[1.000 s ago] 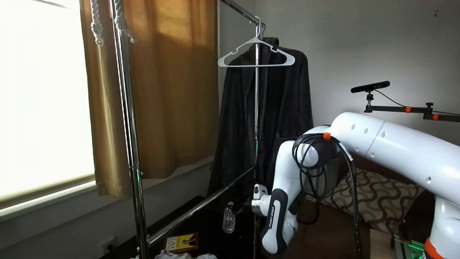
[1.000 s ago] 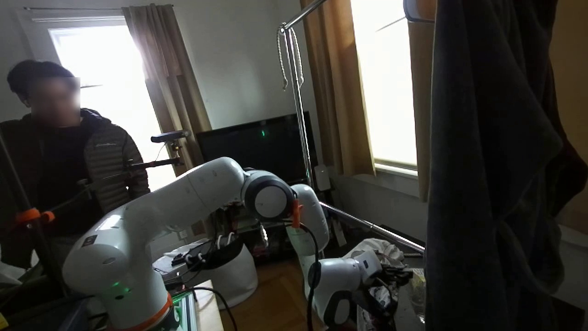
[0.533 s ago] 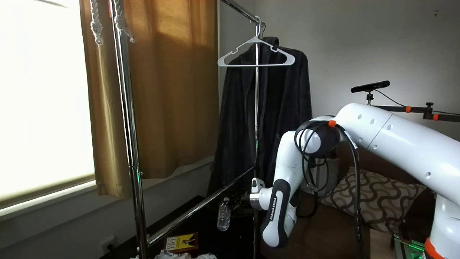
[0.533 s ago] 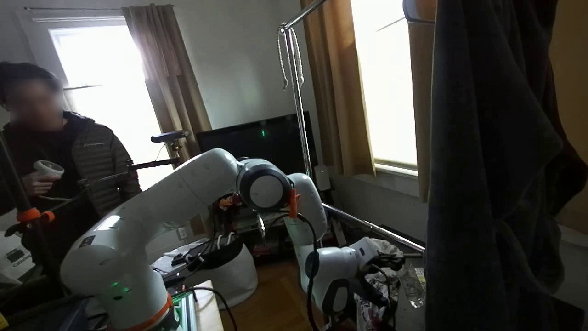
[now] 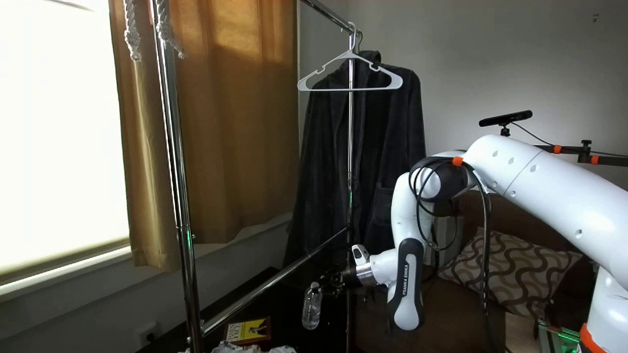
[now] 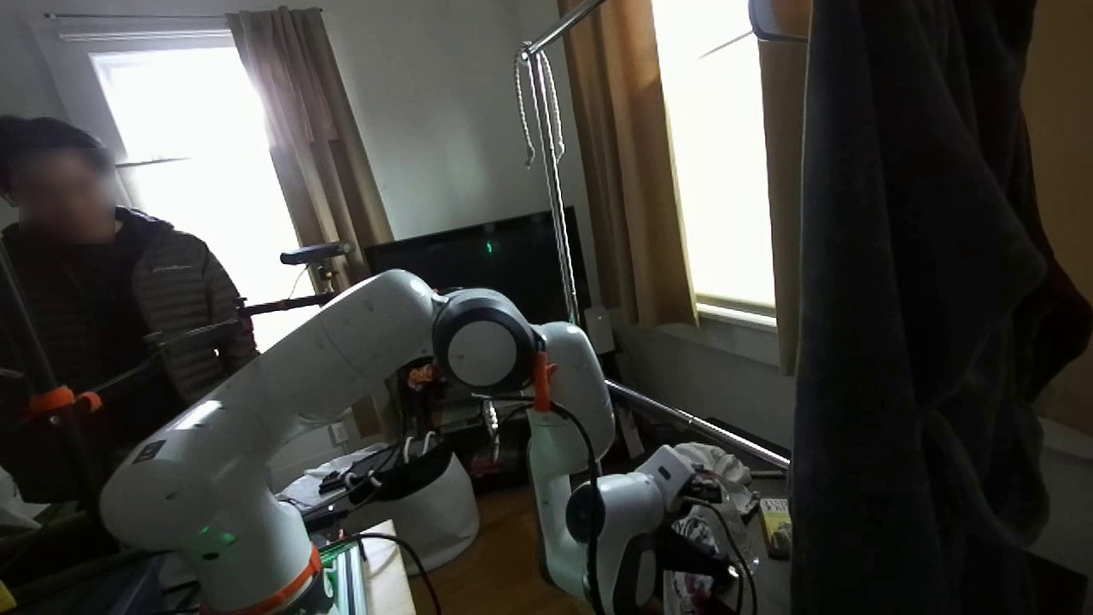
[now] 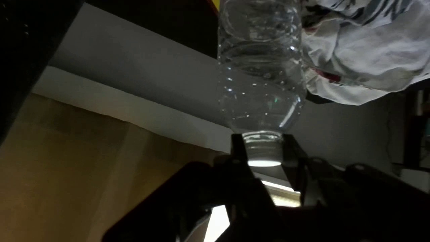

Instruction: Put the water bottle in the grey rob

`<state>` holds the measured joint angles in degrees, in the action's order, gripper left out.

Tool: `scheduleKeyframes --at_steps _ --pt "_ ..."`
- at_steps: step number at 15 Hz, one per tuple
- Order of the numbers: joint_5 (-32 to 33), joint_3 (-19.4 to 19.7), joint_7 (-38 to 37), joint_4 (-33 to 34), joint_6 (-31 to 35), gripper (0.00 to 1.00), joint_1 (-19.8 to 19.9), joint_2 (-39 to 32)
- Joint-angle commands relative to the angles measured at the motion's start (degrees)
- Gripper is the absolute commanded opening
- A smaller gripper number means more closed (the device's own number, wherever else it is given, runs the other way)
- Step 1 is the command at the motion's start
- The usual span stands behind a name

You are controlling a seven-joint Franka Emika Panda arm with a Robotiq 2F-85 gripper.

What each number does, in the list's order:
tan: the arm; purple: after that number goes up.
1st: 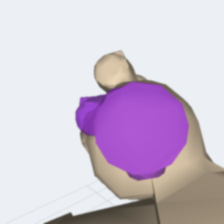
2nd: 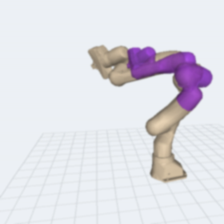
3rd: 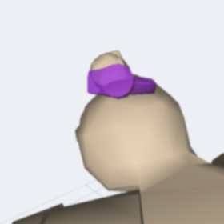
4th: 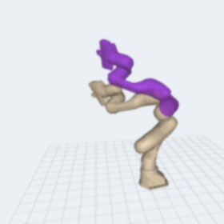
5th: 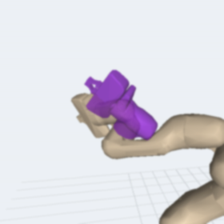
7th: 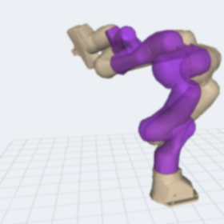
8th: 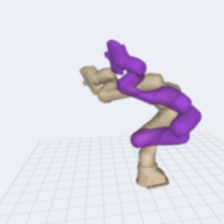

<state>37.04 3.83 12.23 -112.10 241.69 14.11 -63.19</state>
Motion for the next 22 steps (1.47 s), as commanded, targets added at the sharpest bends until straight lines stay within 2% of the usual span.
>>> scheduleKeyframes --at_steps 1,4,7,9,13,16,19,22 --pt "16.0 -7.8 10.9 -9.2 0.0 0.08 13.2 7.2" --pt "28.6 -14.0 14.6 -13.5 0.0 0.08 25.5 10.0" --pt "30.7 -17.9 13.4 -19.9 0.0 0.08 34.3 13.8" --pt "28.3 -20.4 13.4 -23.5 0.0 0.08 39.1 15.9" --pt "19.5 -25.3 14.2 -32.6 -0.1 0.08 45.7 21.3" --pt "10.7 -31.3 14.7 -38.8 -0.1 0.08 51.2 25.4" --pt "2.2 -35.9 14.6 -43.5 -0.1 0.08 53.5 30.2" --pt "-4.8 -44.1 14.8 -46.7 -0.1 0.08 58.0 35.0"
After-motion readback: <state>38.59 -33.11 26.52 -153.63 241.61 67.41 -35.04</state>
